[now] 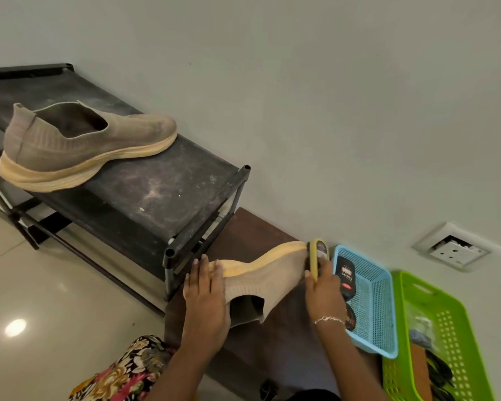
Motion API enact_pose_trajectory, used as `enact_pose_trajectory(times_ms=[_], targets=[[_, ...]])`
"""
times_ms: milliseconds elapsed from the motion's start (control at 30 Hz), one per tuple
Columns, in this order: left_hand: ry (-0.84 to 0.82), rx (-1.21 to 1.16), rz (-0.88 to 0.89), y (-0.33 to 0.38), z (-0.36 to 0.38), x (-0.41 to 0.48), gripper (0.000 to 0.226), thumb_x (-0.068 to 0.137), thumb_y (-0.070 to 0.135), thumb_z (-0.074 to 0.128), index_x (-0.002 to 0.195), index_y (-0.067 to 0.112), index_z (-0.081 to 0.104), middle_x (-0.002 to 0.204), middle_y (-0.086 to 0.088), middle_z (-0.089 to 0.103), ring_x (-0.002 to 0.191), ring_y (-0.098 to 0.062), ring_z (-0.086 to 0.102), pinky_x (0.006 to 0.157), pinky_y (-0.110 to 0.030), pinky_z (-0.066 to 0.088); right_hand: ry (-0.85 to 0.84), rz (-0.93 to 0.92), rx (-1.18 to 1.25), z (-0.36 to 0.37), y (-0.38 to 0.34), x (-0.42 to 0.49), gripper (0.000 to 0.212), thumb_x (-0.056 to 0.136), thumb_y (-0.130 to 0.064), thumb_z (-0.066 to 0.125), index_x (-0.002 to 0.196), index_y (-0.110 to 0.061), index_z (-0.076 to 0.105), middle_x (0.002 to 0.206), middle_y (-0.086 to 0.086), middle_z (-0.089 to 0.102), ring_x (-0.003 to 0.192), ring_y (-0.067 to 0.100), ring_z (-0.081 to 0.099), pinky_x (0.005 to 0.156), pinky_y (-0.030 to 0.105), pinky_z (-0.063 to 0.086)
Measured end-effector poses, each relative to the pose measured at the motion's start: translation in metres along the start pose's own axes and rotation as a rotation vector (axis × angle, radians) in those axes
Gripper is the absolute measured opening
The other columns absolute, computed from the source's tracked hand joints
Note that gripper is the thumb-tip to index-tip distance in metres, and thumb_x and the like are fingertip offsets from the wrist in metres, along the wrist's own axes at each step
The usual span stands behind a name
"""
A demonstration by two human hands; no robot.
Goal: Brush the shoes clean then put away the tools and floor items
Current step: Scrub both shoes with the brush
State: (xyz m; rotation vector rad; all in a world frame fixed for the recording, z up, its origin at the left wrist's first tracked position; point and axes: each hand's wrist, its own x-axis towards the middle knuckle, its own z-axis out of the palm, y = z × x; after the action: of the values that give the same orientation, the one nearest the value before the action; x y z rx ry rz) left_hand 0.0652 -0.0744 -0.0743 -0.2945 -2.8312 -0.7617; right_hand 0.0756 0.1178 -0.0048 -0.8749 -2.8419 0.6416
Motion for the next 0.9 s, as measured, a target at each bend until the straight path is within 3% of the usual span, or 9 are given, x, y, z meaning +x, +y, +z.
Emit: enact_pose_trajectory(times_ms=[133, 200, 300, 400, 467, 567, 667, 800, 900], targets=[[0.016, -0.012, -0.032, -0.001, 0.0, 0.002, 0.08, 0.048, -0.002, 0.082, 0.122, -0.003, 0.053, 0.128, -0.031, 0.05, 0.117, -0.047, 0.05, 0.091, -0.058, 0.039, -0.234, -0.373, -0.145, 0.026, -0.034, -0.071, 0.055, 0.093, -0.05, 0.025, 0.144, -0.031, 0.017, 0.128, 0.002, 0.038, 0.104, 0.024, 0.053, 0.081, 0.032, 0.044], [0.026, -0.037, -0.015, -0.005, 0.0, 0.003, 0.081, 0.05, -0.004, 0.081, 0.125, -0.002, 0.05, 0.129, -0.032, 0.048, 0.119, -0.048, 0.047, 0.092, -0.057, 0.038, -0.251, -0.472, -0.254, 0.019, -0.028, -0.074, 0.065, 0.083, -0.058, 0.008, 0.144, -0.036, 0.013, 0.13, -0.002, 0.036, 0.104, 0.02, 0.052, 0.08, 0.029, 0.045], [0.03, -0.011, 0.013, -0.007, 0.002, 0.003, 0.083, 0.049, 0.0, 0.083, 0.125, 0.0, 0.049, 0.129, -0.03, 0.049, 0.121, -0.046, 0.046, 0.093, -0.054, 0.034, -0.147, -0.356, -0.318, 0.001, 0.004, -0.022, 0.052, 0.095, -0.047, 0.023, 0.145, -0.034, 0.015, 0.126, 0.005, 0.039, 0.105, 0.029, 0.054, 0.079, 0.038, 0.045], [0.049, 0.0, 0.027, -0.007, 0.003, 0.003, 0.087, 0.046, 0.002, 0.086, 0.124, 0.0, 0.049, 0.127, -0.03, 0.052, 0.118, -0.046, 0.049, 0.091, -0.053, 0.036, 0.006, -0.041, -0.126, -0.015, 0.019, 0.033, 0.045, 0.096, -0.031, 0.038, 0.139, -0.02, 0.03, 0.122, 0.019, 0.046, 0.106, 0.041, 0.052, 0.084, 0.046, 0.043], [0.049, -0.003, 0.03, -0.007, 0.003, 0.002, 0.092, 0.045, 0.003, 0.086, 0.126, 0.002, 0.044, 0.127, -0.029, 0.051, 0.124, -0.04, 0.039, 0.092, -0.052, 0.036, 0.019, 0.051, -0.016, -0.016, 0.015, 0.04, 0.04, 0.095, -0.026, 0.042, 0.133, -0.012, 0.036, 0.118, 0.025, 0.05, 0.105, 0.043, 0.053, 0.087, 0.048, 0.044], [0.056, -0.01, 0.011, -0.005, 0.004, 0.001, 0.091, 0.046, 0.004, 0.085, 0.126, 0.002, 0.042, 0.129, -0.029, 0.05, 0.123, -0.035, 0.03, 0.093, -0.052, 0.034, -0.031, -0.069, -0.005, 0.001, -0.008, 0.005, 0.044, 0.095, -0.029, 0.043, 0.136, -0.017, 0.033, 0.119, 0.019, 0.05, 0.101, 0.041, 0.056, 0.084, 0.045, 0.047], [0.073, -0.027, 0.011, -0.006, 0.005, -0.001, 0.086, 0.051, 0.003, 0.081, 0.128, 0.001, 0.041, 0.131, -0.031, 0.046, 0.125, -0.036, 0.027, 0.094, -0.056, 0.034, -0.204, -0.265, -0.049, 0.023, -0.039, -0.063, 0.049, 0.096, -0.036, 0.037, 0.143, -0.03, 0.022, 0.129, 0.002, 0.041, 0.108, 0.027, 0.054, 0.086, 0.034, 0.044], [0.05, -0.089, 0.017, -0.005, -0.003, -0.008, 0.062, 0.073, 0.017, 0.048, 0.132, 0.002, 0.037, 0.135, -0.031, 0.042, 0.128, -0.038, 0.023, 0.094, -0.059, 0.037, -0.479, -0.241, 0.541, 0.007, -0.047, -0.101, 0.039, 0.088, -0.043, 0.043, 0.125, -0.037, 0.036, 0.124, -0.017, 0.048, 0.105, -0.006, 0.051, 0.086, 0.009, 0.039], [-0.029, -0.178, -0.038, 0.001, -0.007, -0.016, 0.079, 0.074, 0.023, 0.062, 0.142, 0.003, 0.026, 0.146, -0.027, 0.028, 0.137, -0.04, 0.02, 0.106, -0.057, 0.024, -0.391, -0.148, 0.795, -0.008, -0.025, -0.089, 0.042, 0.077, -0.038, 0.048, 0.117, -0.026, 0.046, 0.119, -0.012, 0.051, 0.098, -0.01, 0.051, 0.078, 0.002, 0.038]])
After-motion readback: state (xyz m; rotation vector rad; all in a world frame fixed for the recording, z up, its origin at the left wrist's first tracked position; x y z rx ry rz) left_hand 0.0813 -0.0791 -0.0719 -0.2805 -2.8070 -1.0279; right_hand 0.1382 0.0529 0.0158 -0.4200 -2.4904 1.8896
